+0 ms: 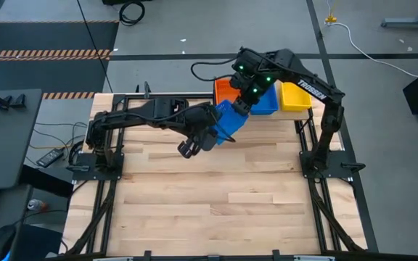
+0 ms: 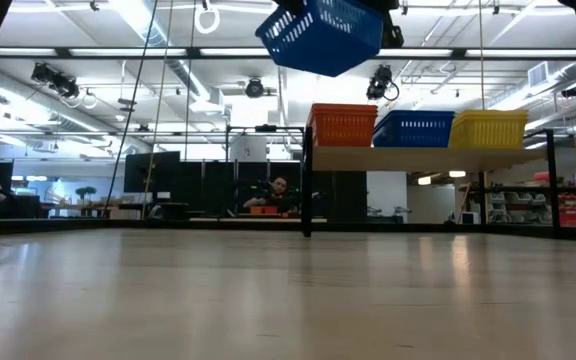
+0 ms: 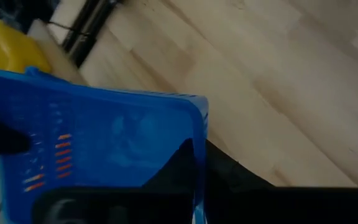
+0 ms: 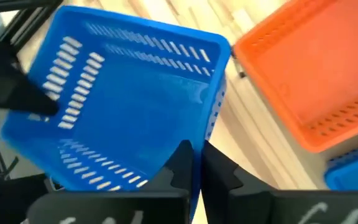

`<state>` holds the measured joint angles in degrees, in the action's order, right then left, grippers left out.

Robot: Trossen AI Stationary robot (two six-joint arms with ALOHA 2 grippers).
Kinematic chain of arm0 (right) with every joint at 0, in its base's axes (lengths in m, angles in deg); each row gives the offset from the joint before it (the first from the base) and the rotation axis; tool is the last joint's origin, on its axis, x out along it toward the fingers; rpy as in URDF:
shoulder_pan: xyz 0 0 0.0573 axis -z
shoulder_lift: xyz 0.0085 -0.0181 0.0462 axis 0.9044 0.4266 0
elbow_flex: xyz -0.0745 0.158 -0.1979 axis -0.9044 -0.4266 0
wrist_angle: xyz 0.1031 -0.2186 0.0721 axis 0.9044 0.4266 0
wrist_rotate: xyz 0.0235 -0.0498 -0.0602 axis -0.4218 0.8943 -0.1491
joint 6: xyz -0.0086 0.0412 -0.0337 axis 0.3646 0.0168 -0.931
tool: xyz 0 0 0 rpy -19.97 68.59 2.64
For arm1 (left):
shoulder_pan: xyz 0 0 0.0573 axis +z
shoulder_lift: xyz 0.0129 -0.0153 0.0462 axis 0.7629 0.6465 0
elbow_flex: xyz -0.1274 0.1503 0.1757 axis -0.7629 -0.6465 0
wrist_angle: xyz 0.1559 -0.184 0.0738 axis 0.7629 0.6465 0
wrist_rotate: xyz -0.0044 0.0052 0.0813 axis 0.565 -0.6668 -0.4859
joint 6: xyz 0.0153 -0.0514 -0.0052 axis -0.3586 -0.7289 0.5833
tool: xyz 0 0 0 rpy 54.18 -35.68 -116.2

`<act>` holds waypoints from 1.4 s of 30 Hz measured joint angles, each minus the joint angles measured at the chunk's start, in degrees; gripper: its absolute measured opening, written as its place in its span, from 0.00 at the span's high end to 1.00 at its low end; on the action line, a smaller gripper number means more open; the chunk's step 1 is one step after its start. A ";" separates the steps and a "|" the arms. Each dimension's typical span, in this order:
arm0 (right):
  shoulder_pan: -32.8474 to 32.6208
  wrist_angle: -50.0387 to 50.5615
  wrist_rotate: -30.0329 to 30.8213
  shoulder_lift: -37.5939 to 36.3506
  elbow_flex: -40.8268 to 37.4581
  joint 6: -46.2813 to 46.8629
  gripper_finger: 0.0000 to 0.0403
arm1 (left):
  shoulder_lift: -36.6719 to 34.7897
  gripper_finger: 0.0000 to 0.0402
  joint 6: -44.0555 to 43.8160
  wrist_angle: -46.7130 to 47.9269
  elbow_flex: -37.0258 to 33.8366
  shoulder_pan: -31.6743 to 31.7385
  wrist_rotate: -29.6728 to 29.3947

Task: Stack baskets on shelf by color
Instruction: Stack the blue basket on top of the blue basket on the shelf

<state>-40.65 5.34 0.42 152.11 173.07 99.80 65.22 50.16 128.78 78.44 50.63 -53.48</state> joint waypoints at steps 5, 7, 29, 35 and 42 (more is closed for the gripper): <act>0.13 0.37 1.46 -0.02 0.01 -1.14 0.95 | -0.12 0.89 -3.63 -4.44 -0.02 -0.11 -4.01; 0.47 0.37 2.75 -0.23 -0.01 -2.37 0.96 | -0.40 0.84 -5.96 -5.92 -0.02 0.05 -5.65; 23.76 0.44 3.27 -5.09 -0.06 -27.56 0.96 | -4.42 0.51 -25.58 -8.38 0.09 2.30 -14.73; 30.86 0.42 -2.68 -5.16 -0.06 -35.81 0.96 | -4.83 0.53 -29.36 -5.31 0.09 2.25 -14.56; 34.51 0.39 2.87 -5.38 -0.06 -47.24 0.96 | -4.81 0.54 -33.50 -1.76 0.09 2.41 -14.54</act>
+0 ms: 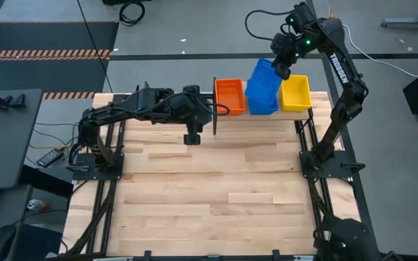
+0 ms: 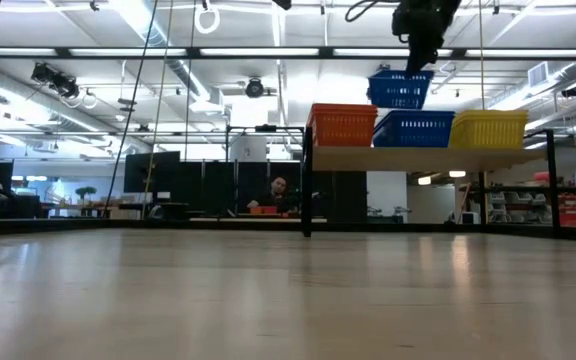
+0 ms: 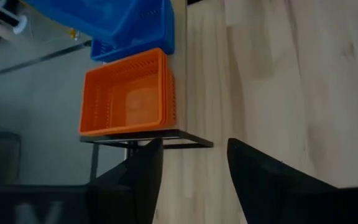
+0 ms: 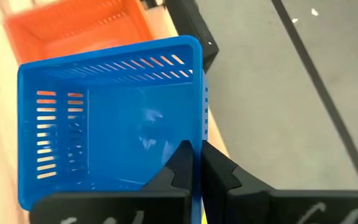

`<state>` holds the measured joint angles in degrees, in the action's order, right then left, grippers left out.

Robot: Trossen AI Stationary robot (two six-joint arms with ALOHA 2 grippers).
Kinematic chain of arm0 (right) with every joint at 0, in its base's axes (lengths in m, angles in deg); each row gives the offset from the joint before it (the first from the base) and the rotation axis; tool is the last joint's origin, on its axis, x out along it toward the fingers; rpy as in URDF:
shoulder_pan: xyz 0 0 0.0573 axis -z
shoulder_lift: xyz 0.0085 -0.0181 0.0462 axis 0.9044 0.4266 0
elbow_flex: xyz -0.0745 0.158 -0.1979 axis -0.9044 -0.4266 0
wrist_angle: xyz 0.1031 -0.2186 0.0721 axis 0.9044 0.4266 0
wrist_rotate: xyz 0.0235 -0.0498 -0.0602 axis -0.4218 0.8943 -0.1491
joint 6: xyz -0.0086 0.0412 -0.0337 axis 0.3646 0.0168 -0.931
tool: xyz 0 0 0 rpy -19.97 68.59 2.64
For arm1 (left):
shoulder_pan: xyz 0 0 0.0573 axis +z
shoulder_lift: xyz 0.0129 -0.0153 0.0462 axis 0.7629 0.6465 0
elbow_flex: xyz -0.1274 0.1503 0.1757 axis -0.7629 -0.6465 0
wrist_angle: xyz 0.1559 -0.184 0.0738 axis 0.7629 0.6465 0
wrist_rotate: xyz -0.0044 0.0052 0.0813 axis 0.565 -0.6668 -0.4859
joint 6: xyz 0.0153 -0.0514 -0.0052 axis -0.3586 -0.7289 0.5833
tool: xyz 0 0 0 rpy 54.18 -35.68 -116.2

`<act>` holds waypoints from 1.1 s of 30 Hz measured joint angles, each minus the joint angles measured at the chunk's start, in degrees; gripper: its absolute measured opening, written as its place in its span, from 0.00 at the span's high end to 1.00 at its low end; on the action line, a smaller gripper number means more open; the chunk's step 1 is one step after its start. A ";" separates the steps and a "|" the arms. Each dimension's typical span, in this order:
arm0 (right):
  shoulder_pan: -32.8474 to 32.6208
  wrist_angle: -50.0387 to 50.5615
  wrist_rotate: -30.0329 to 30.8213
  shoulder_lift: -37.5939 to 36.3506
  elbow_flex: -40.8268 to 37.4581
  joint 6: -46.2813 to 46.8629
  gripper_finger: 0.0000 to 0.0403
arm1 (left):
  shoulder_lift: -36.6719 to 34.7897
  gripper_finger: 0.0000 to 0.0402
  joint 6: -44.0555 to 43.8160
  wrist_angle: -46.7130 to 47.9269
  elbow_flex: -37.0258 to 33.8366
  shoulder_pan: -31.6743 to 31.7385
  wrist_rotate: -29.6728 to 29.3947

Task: Stack baskets on shelf by color
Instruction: Stack the blue basket on top of the blue basket on the shelf

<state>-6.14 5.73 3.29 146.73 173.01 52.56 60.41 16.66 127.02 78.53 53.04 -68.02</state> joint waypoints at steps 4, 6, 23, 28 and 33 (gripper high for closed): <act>0.86 0.00 0.31 0.00 0.00 -3.96 0.96 | 0.00 0.55 -3.83 -0.01 0.00 0.81 0.02; 0.90 0.00 0.30 0.00 0.00 -5.26 0.96 | 0.02 0.55 -5.68 -0.01 0.00 1.44 0.00; 0.79 -0.34 2.37 0.17 -7.52 -7.21 0.77 | 0.09 0.56 -11.02 -0.11 0.00 2.68 0.00; 0.77 -1.88 2.34 0.17 -7.52 -7.19 0.66 | 0.09 0.56 -11.06 -0.11 0.00 2.68 0.00; 0.29 -3.49 1.70 0.17 -7.52 -5.69 0.59 | 0.09 0.56 -11.02 -0.23 0.00 2.70 0.00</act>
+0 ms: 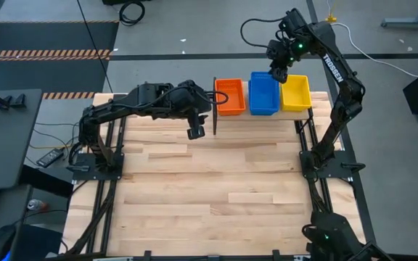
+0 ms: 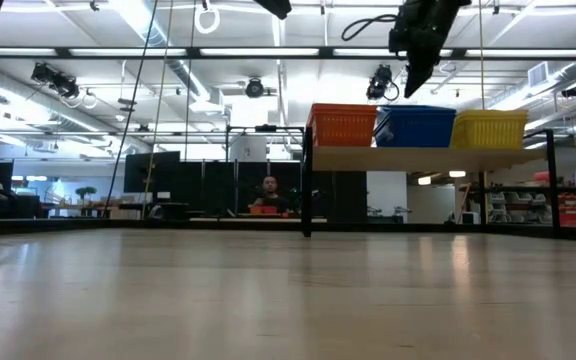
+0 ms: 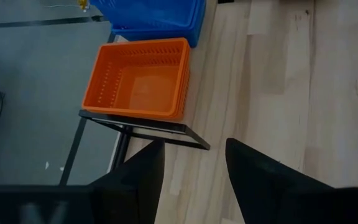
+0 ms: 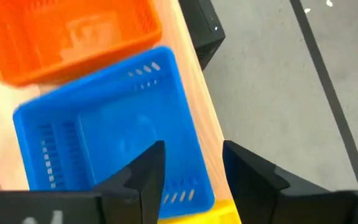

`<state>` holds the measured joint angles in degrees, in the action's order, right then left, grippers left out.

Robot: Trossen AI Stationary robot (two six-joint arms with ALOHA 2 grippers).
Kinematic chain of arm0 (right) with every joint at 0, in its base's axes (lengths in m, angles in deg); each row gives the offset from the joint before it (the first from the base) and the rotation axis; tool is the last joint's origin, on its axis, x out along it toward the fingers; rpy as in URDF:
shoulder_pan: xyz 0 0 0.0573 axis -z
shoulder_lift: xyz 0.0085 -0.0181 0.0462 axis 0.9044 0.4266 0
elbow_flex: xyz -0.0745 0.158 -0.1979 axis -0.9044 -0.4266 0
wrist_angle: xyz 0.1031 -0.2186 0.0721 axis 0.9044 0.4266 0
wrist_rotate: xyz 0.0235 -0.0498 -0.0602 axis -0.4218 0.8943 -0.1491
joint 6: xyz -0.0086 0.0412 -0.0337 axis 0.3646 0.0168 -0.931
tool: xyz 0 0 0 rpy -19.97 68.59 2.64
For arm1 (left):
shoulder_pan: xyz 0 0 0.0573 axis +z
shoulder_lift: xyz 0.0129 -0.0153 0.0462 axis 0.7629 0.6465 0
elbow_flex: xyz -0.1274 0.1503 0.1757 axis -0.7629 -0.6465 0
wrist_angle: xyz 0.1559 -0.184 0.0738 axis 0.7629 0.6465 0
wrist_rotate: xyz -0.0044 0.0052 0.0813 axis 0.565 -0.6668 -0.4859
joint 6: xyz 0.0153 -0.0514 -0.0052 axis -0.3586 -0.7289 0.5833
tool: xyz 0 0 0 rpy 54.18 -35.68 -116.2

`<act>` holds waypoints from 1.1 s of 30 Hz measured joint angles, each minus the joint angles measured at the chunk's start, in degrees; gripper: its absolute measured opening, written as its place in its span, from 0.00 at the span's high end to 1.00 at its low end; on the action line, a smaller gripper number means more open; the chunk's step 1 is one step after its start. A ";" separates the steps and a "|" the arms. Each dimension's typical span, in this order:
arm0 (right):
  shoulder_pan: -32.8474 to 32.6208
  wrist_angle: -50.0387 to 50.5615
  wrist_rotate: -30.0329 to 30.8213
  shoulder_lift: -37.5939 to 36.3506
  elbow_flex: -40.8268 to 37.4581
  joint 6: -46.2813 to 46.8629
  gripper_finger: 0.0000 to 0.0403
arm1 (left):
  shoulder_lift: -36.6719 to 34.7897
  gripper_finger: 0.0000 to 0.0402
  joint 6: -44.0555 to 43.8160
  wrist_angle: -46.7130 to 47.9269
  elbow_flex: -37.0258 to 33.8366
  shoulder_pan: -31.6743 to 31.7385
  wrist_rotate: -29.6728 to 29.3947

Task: Stack baskets on shelf by color
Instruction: Stack the blue basket on top of the blue basket on the shelf

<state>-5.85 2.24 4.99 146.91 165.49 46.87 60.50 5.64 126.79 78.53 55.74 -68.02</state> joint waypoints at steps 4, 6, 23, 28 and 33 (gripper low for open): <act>-0.78 -1.80 -0.08 0.00 0.00 2.62 0.56 | 0.00 0.56 0.00 -0.19 0.00 0.23 0.00; -1.27 -1.62 0.04 0.00 0.00 4.71 0.55 | 0.00 0.57 0.00 -0.19 0.00 0.47 0.00; -3.39 -6.94 3.23 0.03 -4.63 4.56 0.57 | 0.00 0.57 0.05 -1.39 0.00 2.23 0.00; -4.37 -3.60 2.55 0.11 -8.25 4.89 0.57 | 0.00 0.57 0.00 -1.39 0.00 2.23 0.00; -5.75 -1.88 1.15 0.11 -9.46 4.03 0.57 | 0.00 0.57 0.02 -1.37 0.00 2.23 0.01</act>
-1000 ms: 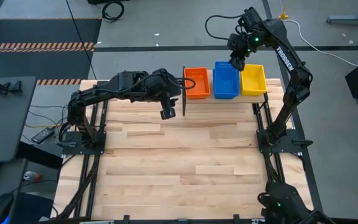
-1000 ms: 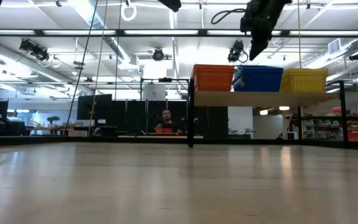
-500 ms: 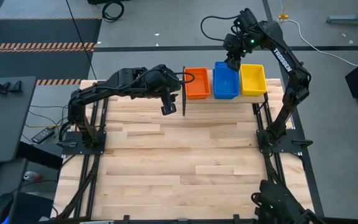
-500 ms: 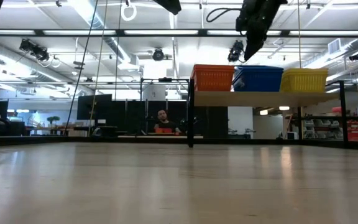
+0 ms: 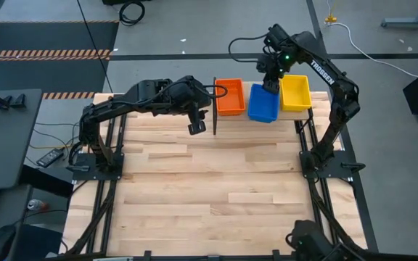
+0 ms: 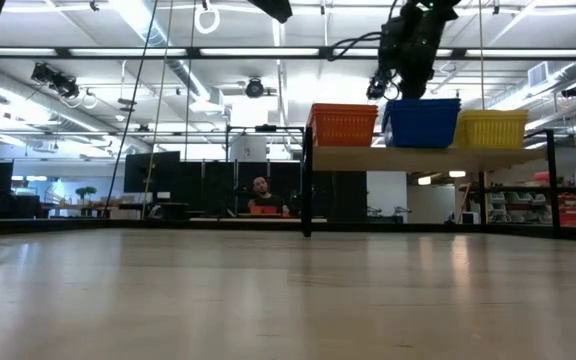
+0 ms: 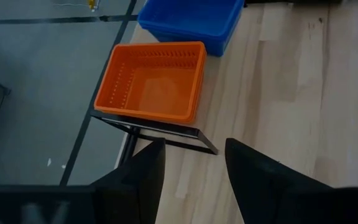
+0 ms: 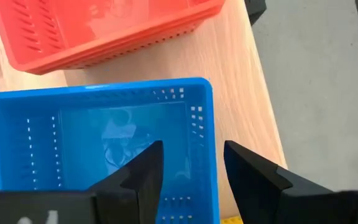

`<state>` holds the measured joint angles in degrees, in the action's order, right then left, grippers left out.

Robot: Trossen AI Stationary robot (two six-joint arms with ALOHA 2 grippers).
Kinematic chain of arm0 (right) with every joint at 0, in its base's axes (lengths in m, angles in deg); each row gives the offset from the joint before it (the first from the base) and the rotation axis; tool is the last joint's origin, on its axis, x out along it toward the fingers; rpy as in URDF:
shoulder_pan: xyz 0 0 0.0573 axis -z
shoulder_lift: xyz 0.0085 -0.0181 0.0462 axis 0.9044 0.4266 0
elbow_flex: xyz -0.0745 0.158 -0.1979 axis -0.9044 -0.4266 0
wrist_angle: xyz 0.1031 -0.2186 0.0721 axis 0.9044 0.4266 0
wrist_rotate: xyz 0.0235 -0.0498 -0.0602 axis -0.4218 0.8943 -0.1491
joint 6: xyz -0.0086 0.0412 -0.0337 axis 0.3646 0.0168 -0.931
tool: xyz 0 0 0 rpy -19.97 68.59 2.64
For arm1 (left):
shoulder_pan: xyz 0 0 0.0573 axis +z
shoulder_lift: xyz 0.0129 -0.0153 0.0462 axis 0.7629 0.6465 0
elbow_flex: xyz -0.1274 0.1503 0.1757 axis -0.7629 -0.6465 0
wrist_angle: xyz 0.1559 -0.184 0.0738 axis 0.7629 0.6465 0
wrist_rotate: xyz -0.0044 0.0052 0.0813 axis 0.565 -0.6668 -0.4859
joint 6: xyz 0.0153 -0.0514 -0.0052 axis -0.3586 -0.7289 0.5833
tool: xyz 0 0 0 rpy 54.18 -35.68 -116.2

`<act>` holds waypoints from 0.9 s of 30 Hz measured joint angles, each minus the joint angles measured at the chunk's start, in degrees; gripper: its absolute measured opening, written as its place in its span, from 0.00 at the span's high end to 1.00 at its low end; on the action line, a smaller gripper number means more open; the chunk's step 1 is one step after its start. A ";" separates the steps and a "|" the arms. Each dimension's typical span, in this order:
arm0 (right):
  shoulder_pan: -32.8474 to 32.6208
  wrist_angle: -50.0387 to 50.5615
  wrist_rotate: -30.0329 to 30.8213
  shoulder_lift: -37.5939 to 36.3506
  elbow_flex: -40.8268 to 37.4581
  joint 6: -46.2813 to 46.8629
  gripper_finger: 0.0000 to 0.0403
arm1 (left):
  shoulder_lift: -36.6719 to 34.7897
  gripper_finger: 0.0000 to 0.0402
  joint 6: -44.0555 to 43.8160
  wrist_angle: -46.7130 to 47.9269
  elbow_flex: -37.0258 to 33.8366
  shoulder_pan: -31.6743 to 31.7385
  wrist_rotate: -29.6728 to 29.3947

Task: Stack baskets on shelf by color
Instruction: Stack the blue basket on top of the blue basket on the shelf

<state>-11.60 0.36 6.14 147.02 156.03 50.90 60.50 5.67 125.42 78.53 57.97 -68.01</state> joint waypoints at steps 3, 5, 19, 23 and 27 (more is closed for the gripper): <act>-0.39 -0.73 -0.04 0.00 0.00 -0.18 0.57 | 0.00 0.57 0.00 0.00 0.00 0.00 -0.01; -0.49 -1.72 0.00 0.00 0.00 -1.01 0.57 | 0.00 0.57 0.02 0.00 0.00 0.00 -0.01; -5.98 5.46 -7.00 -2.81 8.28 15.13 0.60 | 0.00 0.57 -2.16 2.64 0.00 1.25 -0.03; -12.05 5.42 -7.31 -4.58 8.38 20.70 0.60 | 0.02 0.57 -2.03 2.61 0.00 2.55 -0.03; -17.88 5.39 -7.10 -4.24 8.28 26.74 0.60 | 0.02 0.57 -1.95 2.56 0.00 4.25 -0.01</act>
<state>-29.48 5.76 -0.95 142.77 164.31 77.65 60.52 3.72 127.98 78.53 62.22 -68.02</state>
